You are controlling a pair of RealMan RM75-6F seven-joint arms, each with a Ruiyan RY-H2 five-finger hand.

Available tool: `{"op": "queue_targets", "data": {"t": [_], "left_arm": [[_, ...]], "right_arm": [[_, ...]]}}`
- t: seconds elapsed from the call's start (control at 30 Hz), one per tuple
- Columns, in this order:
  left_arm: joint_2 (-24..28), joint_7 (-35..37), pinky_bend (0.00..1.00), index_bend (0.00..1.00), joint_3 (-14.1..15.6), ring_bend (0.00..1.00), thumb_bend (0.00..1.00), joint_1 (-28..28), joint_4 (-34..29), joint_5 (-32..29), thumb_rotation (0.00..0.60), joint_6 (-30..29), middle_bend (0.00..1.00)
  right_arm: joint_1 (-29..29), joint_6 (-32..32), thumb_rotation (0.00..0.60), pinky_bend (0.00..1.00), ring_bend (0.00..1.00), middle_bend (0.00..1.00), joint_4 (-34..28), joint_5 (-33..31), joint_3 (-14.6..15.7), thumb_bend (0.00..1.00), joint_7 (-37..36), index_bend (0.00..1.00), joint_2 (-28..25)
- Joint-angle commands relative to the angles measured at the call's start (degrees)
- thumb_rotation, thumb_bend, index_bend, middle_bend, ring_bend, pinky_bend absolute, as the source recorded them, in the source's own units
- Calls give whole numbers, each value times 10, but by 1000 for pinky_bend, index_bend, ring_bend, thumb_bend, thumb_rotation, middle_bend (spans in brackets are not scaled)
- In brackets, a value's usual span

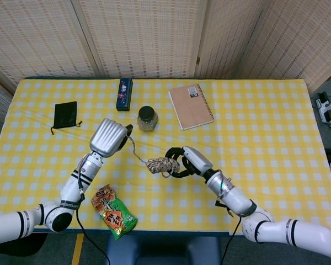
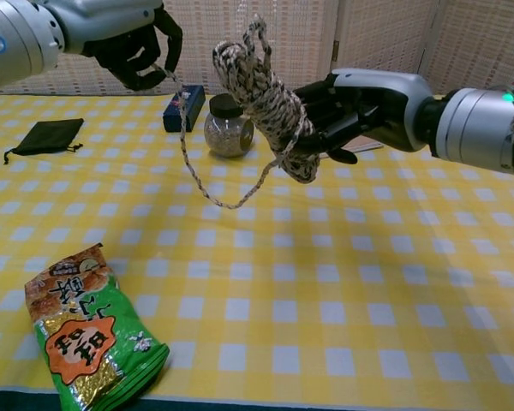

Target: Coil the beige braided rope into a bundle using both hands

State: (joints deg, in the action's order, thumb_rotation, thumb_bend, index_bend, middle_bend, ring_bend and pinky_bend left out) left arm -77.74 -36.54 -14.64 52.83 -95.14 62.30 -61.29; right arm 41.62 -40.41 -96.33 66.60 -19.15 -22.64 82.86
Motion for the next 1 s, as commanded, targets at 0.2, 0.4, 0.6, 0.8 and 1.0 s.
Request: {"op": "queue_targets", "data": {"t": [0.2, 0.4, 0.6, 0.8, 1.0], "left_arm": [[-17, -48, 807, 640, -13, 817, 555, 33, -59, 21, 600, -14, 868], [-35, -72, 807, 640, -18, 817, 556, 53, -90, 23, 600, -17, 868], [-38, -54, 807, 640, -17, 817, 556, 52, -131, 26, 600, -22, 868], [-23, -22, 807, 640, 2, 817, 556, 32, -152, 53, 600, -34, 868], [0, 35, 807, 641, 30, 817, 555, -6, -149, 88, 600, -52, 868]], "right_arm": [[77, -25, 600, 820, 870, 816, -14, -162, 21, 383, 173, 972, 40], [112, -79, 600, 834, 879, 828, -21, -250, 20, 396, 249, 982, 77], [125, -144, 600, 860, 911, 848, -1, -333, -12, 402, 262, 990, 127], [99, -182, 600, 862, 911, 848, 30, -343, -49, 402, 207, 990, 161], [57, -185, 600, 862, 911, 848, 46, -311, -80, 404, 128, 990, 160]]}}
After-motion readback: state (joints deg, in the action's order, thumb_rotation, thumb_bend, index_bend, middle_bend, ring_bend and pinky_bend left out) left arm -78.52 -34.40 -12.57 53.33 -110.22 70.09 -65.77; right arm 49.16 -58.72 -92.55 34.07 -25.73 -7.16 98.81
